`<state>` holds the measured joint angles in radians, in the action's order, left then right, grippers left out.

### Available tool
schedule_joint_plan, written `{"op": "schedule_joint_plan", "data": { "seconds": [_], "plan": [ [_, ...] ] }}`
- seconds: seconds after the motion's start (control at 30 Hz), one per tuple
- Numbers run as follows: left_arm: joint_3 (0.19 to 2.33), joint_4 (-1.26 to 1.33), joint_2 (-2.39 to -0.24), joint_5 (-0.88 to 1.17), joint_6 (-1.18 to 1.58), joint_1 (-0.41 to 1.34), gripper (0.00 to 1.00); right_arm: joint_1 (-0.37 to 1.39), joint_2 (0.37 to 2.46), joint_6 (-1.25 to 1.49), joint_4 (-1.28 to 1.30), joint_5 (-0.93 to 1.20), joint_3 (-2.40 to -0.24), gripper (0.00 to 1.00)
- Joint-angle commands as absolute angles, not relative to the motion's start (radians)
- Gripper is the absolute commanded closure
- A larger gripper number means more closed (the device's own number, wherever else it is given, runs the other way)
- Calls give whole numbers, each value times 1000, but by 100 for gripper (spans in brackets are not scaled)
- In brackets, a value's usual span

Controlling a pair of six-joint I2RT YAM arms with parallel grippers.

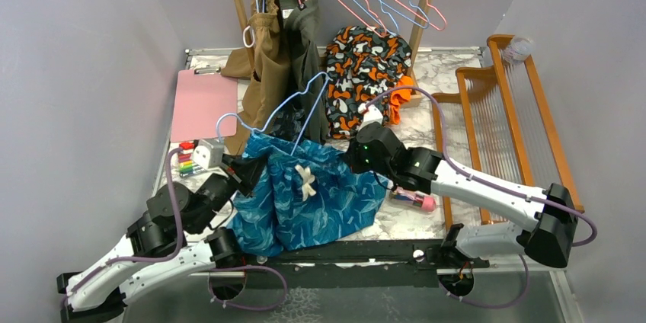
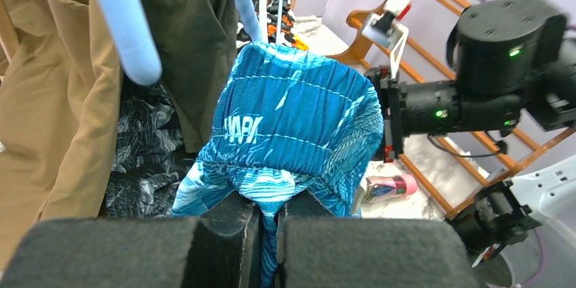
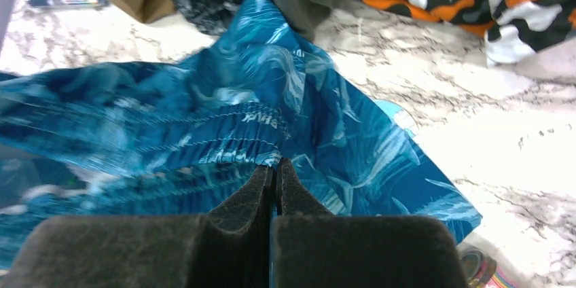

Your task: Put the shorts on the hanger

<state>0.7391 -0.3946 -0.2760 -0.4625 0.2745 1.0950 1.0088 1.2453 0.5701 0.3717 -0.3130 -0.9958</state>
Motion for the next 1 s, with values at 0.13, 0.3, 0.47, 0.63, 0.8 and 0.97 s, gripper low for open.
{"op": "schedule_joint_plan", "data": {
  "seconds": [0.13, 0.3, 0.47, 0.63, 0.8, 0.97],
  "plan": [
    [736, -398, -246, -461, 321, 1094, 100, 930, 1192, 679, 395, -201, -818, 99],
    [700, -419, -317, -392, 358, 1094, 100, 927, 1159, 723, 389, -173, -728, 99],
    [686, -417, -399, -357, 368, 1095, 100, 927, 1134, 727, 393, -169, -710, 96],
    [674, -424, -445, -369, 398, 1094, 100, 927, 1126, 724, 399, -175, -705, 89],
    [633, -425, -454, -386, 458, 1095, 100, 925, 1124, 739, 394, -160, -682, 75],
    [625, -426, -462, -408, 464, 1094, 100, 925, 1103, 742, 397, -158, -667, 61]
  ]
}}
